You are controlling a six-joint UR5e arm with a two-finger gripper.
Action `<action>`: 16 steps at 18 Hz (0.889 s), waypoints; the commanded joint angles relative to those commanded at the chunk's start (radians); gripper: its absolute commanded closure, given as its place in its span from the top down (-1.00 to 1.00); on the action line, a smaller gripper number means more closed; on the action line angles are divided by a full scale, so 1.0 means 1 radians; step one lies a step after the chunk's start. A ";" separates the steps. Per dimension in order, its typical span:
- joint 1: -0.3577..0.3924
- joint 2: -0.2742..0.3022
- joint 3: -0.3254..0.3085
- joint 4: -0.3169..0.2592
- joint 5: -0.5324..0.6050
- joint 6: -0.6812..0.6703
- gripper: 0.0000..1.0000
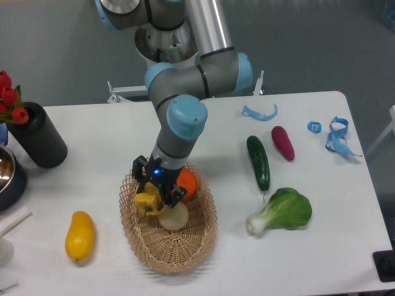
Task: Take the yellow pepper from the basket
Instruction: 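Lift the yellow pepper up out of the basket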
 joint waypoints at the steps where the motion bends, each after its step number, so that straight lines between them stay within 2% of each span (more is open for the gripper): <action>1: 0.006 0.011 0.009 0.000 0.000 -0.011 -0.20; 6: 0.073 0.052 0.115 0.002 0.005 -0.092 -0.20; 12: 0.163 0.063 0.228 0.002 -0.002 -0.127 -0.20; 16: 0.207 0.065 0.261 0.002 -0.018 -0.136 -0.20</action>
